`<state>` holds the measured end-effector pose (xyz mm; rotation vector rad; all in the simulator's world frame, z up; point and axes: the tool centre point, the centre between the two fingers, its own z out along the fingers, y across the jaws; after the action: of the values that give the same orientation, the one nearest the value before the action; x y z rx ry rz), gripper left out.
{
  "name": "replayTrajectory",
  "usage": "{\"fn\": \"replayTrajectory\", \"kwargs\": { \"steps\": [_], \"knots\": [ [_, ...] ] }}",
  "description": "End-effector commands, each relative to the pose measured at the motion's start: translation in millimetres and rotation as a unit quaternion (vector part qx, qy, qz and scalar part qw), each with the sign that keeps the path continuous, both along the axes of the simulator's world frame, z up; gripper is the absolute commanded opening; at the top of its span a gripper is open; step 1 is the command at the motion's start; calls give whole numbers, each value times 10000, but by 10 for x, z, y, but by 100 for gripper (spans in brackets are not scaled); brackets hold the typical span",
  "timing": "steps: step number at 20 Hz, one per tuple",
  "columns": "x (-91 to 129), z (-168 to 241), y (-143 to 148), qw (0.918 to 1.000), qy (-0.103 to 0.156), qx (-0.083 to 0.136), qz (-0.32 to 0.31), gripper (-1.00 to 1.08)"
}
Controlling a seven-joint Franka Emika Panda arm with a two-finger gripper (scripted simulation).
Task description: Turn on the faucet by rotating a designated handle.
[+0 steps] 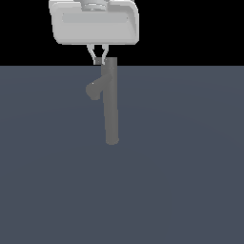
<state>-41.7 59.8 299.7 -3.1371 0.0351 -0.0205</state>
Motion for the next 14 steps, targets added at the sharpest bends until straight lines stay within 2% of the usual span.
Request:
{"fn": "replayTrajectory", "kwargs": {
  "steps": [1, 2, 3, 13, 14],
  "knots": [
    [-111, 10, -250, 9999, 63, -19, -123, -100],
    [-111, 10, -250, 9999, 63, -19, -123, -100],
    [-49, 1, -36, 10000, 15, -8, 35, -100],
    [114, 10, -693, 9999, 66, -20, -122, -100],
    [114, 10, -693, 9999, 66, -20, -122, -100]
  ]
}}
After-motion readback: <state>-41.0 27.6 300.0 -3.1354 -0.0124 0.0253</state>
